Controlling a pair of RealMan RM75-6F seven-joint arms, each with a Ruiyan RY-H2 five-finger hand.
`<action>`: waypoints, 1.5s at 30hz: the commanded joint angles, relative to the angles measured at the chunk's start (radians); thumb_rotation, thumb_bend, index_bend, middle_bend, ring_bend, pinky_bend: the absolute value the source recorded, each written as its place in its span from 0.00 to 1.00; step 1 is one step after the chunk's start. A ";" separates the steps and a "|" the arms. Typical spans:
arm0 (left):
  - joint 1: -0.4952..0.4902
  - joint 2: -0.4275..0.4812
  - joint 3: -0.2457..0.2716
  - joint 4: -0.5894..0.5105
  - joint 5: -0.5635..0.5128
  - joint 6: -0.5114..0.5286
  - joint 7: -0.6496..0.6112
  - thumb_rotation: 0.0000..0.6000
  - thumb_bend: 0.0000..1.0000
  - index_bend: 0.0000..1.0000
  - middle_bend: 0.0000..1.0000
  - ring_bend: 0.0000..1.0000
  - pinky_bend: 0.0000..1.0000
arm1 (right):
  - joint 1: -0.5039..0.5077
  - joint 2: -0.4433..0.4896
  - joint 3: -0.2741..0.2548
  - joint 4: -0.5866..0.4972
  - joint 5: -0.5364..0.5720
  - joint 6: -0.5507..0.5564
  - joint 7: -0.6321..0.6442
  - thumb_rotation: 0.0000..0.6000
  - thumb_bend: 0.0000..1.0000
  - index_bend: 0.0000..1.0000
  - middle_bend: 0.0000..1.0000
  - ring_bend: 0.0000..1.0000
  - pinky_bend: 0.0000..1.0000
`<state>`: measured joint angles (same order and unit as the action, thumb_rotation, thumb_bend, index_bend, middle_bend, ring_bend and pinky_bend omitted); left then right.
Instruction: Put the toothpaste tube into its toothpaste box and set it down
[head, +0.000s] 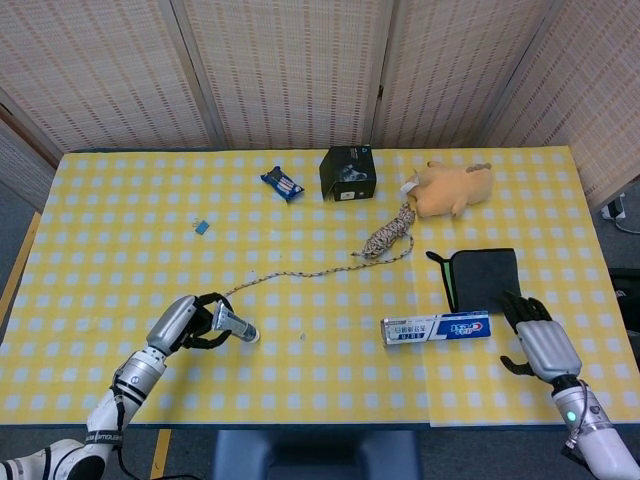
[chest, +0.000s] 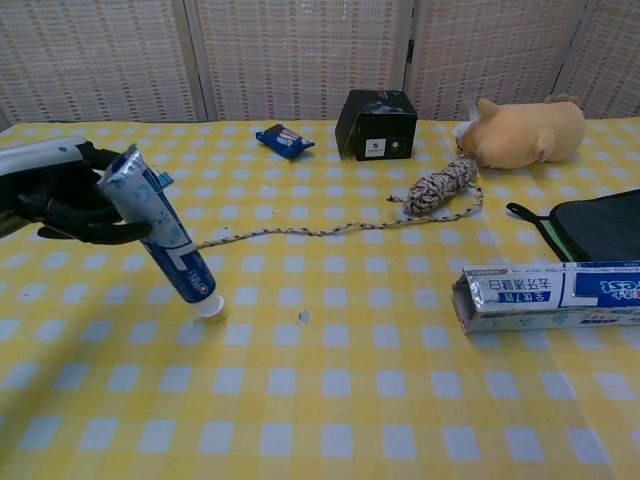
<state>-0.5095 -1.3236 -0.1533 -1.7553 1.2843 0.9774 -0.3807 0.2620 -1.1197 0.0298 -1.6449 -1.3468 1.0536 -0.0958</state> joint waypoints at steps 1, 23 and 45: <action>0.006 0.037 -0.006 -0.040 0.005 -0.016 -0.052 1.00 0.39 0.76 1.00 1.00 1.00 | 0.043 -0.030 0.020 0.014 0.011 -0.036 -0.003 1.00 0.31 0.00 0.00 0.02 0.00; 0.030 0.086 0.000 -0.054 0.027 0.024 -0.092 1.00 0.40 0.75 1.00 1.00 1.00 | 0.158 -0.250 0.028 0.161 0.078 -0.123 -0.102 1.00 0.31 0.27 0.19 0.17 0.06; -0.026 0.127 -0.098 -0.091 -0.072 -0.004 -0.110 1.00 0.41 0.75 1.00 1.00 1.00 | 0.139 -0.353 0.027 0.225 0.015 0.006 -0.069 1.00 0.31 0.47 0.34 0.31 0.28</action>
<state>-0.4866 -1.2122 -0.1813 -1.8382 1.2916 1.0170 -0.4879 0.4018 -1.4742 0.0561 -1.4149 -1.3267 1.0547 -0.1711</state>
